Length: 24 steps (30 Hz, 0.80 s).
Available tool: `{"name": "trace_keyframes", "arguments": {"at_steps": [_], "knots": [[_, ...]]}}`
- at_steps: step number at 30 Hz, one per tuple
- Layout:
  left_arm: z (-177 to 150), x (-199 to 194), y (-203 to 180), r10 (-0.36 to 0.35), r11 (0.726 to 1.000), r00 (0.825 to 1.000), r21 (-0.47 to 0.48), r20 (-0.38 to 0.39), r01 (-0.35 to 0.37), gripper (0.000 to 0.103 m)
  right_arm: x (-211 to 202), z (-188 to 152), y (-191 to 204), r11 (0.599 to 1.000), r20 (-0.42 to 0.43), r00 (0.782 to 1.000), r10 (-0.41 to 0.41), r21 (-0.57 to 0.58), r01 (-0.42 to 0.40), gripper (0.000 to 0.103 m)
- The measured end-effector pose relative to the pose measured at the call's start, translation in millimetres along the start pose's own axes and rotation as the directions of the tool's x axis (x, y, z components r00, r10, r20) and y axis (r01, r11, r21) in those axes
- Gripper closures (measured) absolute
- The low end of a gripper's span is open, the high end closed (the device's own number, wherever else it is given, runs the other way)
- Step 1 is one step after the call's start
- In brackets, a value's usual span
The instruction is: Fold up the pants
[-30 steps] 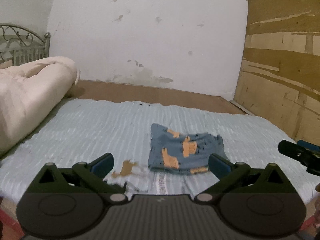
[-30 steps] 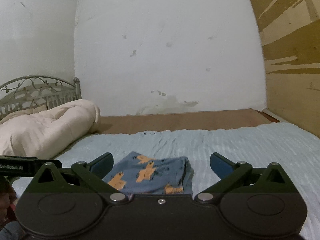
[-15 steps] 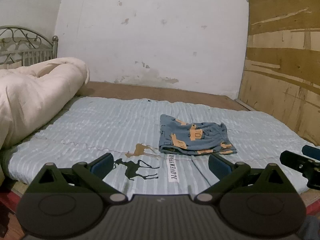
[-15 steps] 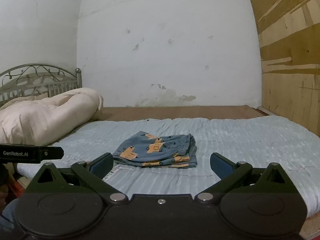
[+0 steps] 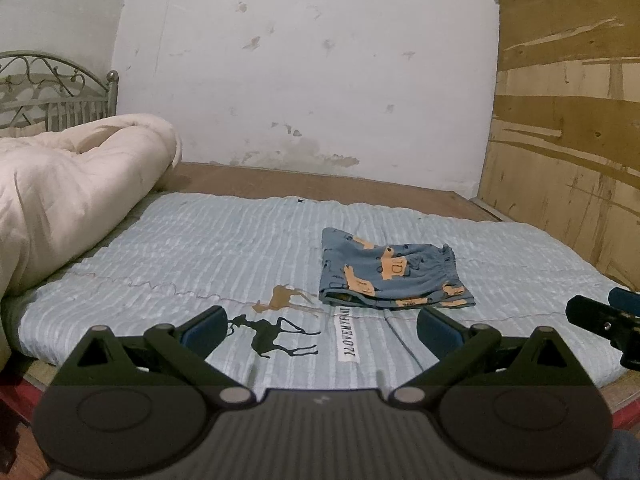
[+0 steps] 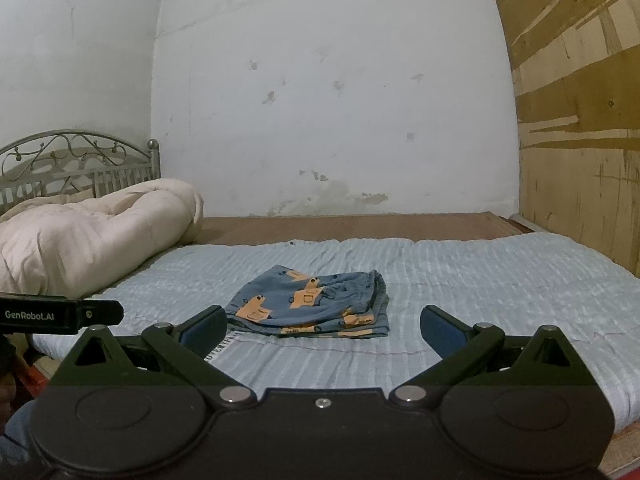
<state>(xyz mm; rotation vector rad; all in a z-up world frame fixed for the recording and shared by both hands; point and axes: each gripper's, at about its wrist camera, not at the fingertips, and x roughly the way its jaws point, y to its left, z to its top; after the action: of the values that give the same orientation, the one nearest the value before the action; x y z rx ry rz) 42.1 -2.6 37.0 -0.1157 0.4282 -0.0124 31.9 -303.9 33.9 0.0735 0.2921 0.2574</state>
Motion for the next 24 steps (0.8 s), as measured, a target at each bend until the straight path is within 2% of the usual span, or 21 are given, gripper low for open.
{"name": "trace_keyframes", "arguments": {"at_steps": [24], "knots": [[-4.9,9.4,-2.1,0.012,1.000,1.000,0.018,-0.016,-0.012,0.001,7.6,-2.6,0.6,1.000,-0.020,1.000,0.003,0.008,-0.003,0.001]]}}
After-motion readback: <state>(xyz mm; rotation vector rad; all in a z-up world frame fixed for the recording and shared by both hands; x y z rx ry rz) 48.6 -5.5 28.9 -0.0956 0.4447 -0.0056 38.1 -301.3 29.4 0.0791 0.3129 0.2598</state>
